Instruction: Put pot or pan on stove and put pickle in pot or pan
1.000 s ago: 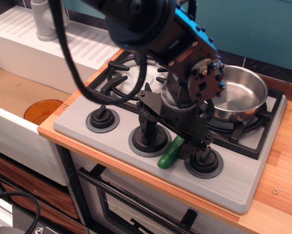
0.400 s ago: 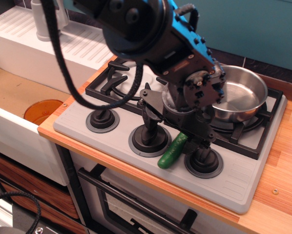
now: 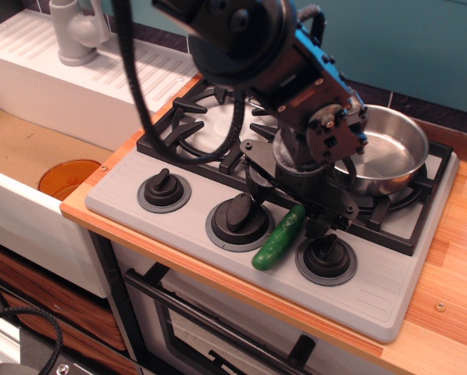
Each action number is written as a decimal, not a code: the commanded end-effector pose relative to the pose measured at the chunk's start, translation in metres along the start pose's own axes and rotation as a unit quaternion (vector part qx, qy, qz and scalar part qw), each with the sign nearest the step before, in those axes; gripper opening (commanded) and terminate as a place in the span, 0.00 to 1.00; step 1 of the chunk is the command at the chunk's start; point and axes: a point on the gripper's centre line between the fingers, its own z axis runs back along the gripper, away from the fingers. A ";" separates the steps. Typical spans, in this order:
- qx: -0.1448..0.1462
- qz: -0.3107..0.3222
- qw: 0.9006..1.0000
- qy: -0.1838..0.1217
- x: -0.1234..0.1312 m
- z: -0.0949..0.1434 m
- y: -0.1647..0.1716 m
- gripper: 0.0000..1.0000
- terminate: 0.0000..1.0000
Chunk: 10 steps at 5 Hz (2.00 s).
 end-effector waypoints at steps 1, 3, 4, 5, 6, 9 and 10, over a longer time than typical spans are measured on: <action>-0.009 -0.001 1.000 0.012 0.018 -0.002 -0.003 1.00 0.00; -0.029 0.017 0.999 0.031 0.022 0.008 -0.004 0.00 0.00; -0.053 0.026 0.997 0.043 0.024 0.019 -0.002 0.00 0.00; -0.071 0.037 0.995 0.053 0.026 0.031 -0.003 0.00 0.00; -0.067 0.021 0.996 0.050 0.025 0.039 0.000 0.00 0.00; -0.064 0.019 0.998 0.020 0.072 0.061 0.014 0.00 0.00; -0.058 0.020 0.998 0.012 0.094 0.052 0.018 0.00 0.00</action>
